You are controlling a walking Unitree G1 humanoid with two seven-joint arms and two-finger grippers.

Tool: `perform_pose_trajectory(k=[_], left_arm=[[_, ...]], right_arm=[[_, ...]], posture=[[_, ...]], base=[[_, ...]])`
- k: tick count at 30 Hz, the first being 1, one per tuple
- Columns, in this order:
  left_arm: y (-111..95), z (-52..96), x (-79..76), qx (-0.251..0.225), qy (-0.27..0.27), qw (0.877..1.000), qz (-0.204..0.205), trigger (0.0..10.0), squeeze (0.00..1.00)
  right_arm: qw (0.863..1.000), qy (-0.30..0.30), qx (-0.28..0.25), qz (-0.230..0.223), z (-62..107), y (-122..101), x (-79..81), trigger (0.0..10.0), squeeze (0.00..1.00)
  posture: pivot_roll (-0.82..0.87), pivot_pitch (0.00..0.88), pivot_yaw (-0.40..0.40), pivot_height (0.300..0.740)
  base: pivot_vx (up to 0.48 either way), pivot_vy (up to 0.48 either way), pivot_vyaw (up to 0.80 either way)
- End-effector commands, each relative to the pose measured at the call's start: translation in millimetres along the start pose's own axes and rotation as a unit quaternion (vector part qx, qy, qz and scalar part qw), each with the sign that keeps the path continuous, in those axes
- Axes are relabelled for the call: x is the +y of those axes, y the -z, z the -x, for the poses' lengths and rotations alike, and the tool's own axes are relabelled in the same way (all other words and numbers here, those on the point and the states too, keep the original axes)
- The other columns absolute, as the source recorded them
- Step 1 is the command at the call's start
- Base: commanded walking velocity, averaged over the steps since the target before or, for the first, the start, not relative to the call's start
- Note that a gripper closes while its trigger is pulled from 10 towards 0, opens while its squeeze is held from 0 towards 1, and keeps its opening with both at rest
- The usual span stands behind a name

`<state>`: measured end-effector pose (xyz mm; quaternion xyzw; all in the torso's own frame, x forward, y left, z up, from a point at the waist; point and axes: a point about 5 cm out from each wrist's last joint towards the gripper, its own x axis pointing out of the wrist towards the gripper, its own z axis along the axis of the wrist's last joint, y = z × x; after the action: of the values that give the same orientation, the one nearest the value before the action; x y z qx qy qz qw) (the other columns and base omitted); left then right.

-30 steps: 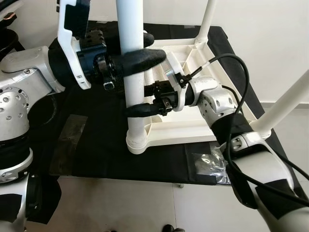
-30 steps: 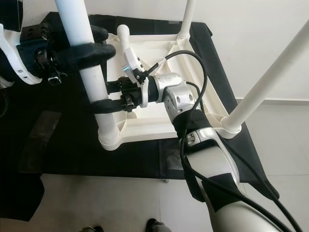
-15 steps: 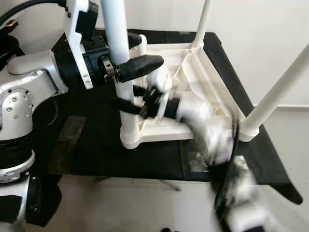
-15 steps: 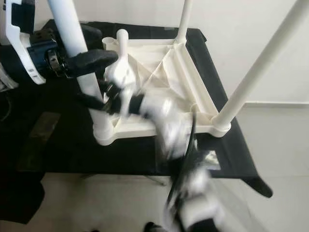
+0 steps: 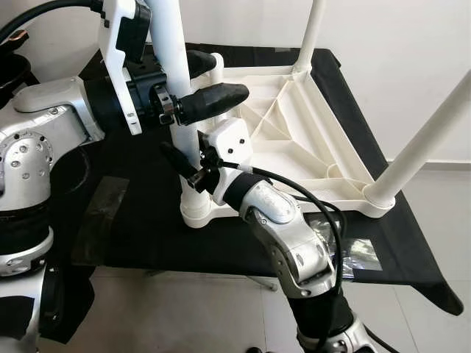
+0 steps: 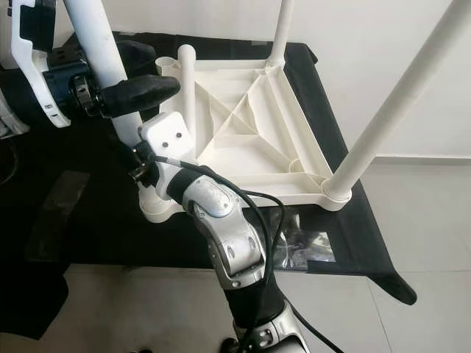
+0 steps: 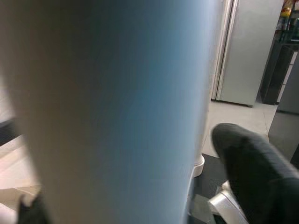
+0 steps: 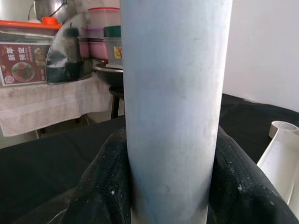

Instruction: Building children table

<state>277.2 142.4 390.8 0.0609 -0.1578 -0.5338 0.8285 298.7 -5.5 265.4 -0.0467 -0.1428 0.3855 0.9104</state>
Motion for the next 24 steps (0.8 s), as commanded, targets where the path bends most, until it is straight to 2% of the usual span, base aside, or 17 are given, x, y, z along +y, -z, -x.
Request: perform_pose_trajectory(k=[1, 7, 8, 9, 12, 18, 21, 22, 23, 24], left_arm=[[0.8, -9.9, -15.6, 0.007, 0.064, 0.998, 0.002, 0.0, 0.00], [1.2, -10.5, -16.4, 0.008, 0.071, 0.997, 0.004, 0.0, 0.00], [1.5, -10.9, -16.6, 0.009, 0.072, 0.997, 0.004, 0.0, 0.00], [2.0, -11.3, -16.6, 0.009, 0.073, 0.997, 0.004, 0.0, 0.00], [2.5, -11.4, -16.8, 0.008, 0.073, 0.997, 0.003, 0.0, 0.00], [2.2, -11.1, -16.9, 0.008, 0.074, 0.997, 0.003, 0.0, 0.00], [1.8, -10.8, -17.1, 0.009, 0.076, 0.997, 0.001, 0.0, 0.00], [1.5, -10.7, -17.4, 0.009, 0.078, 0.997, 0.001, 0.0, 0.00], [1.3, -10.8, -17.6, 0.009, 0.080, 0.997, 0.000, 0.0, 0.00], [1.3, -10.8, -17.6, 0.009, 0.080, 0.997, 0.000, 0.0, 0.00]], right_arm=[[0.991, 0.063, 0.116, -0.026, 7.2, 43.1, -11.7, 0.0, 0.00], [0.990, 0.076, 0.113, -0.025, 9.6, 38.4, -9.6, 0.0, 0.00], [0.992, 0.072, 0.105, -0.023, 8.9, 33.5, -10.1, 6.4, 0.00], [0.993, 0.063, 0.095, -0.018, 7.2, 28.6, -11.8, 10.0, 0.00], [0.996, 0.045, 0.075, -0.006, 1.9, 17.5, -20.2, 10.0, 0.00], [0.997, 0.036, 0.069, -0.006, -0.6, 12.5, -24.6, 10.0, 0.00], [0.998, 0.002, 0.055, -0.016, -4.0, 6.4, -30.5, 10.0, 0.00], [0.997, -0.058, 0.039, -0.021, -6.2, 0.7, -33.9, 10.0, 1.00], [0.994, -0.107, 0.026, -0.015, -8.1, -4.2, -40.4, 10.0, 1.00], [0.994, -0.107, 0.026, -0.015, -8.1, -4.2, -40.4, 10.0, 1.00]], posture=[[0.05, 0.257, -0.044, 0.740], [0.05, 0.256, -0.040, 0.740], [0.05, 0.255, -0.040, 0.740], [0.04, 0.254, -0.042, 0.740], [0.03, 0.251, -0.041, 0.740], [0.04, 0.250, -0.038, 0.740], [0.04, 0.247, -0.035, 0.740], [0.04, 0.245, -0.034, 0.740], [0.04, 0.243, -0.032, 0.740], [0.04, 0.243, -0.032, 0.740]], base=[[0.000, 0.000, 0.00], [0.000, 0.000, 0.00], [0.000, 0.000, 0.00], [0.000, 0.000, 0.00], [0.000, 0.000, 0.00], [0.000, 0.000, 0.00], [0.000, 0.000, 0.00], [0.000, 0.000, 0.00], [0.000, 0.000, 0.00], [0.000, 0.000, 0.00]])
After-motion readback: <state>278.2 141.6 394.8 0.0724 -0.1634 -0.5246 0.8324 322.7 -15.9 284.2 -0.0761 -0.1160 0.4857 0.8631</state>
